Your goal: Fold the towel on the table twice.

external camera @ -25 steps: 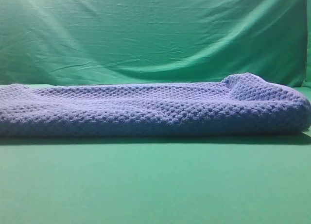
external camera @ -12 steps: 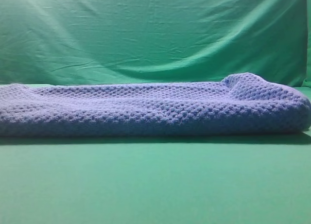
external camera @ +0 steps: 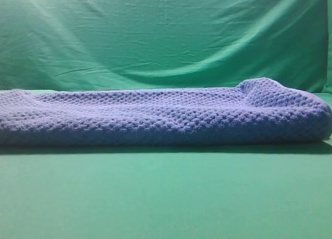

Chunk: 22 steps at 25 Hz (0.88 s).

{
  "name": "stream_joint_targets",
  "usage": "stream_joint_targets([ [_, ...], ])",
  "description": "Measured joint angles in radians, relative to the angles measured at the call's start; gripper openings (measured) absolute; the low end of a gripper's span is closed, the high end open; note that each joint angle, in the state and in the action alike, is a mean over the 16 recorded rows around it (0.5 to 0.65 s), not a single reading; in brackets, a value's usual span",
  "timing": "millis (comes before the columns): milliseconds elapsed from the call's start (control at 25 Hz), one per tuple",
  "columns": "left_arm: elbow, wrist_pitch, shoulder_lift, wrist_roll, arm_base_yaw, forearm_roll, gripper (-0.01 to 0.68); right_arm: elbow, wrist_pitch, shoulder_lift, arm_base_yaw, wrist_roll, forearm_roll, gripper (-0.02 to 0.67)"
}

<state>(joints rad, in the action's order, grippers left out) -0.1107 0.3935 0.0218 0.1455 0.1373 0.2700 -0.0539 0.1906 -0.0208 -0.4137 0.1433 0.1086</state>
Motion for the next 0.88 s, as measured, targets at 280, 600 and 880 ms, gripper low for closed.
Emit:
stream_joint_targets([
  [280, 0.009, -0.002, 0.0, 0.0, 0.0, 0.012, 0.0, 0.036, -0.014, 0.001, 0.0, 0.001, 0.01, 0.0],
  [600, 0.051, -0.008, -0.001, -0.001, 0.0, -0.018, 0.0, 0.059, 0.0, 0.001, 0.0, 0.002, 0.01, 0.0],
  [880, 0.101, -0.022, -0.002, -0.002, 0.0, -0.057, 0.0, 0.078, 0.065, 0.001, 0.0, 0.002, -0.003, 0.0],
])
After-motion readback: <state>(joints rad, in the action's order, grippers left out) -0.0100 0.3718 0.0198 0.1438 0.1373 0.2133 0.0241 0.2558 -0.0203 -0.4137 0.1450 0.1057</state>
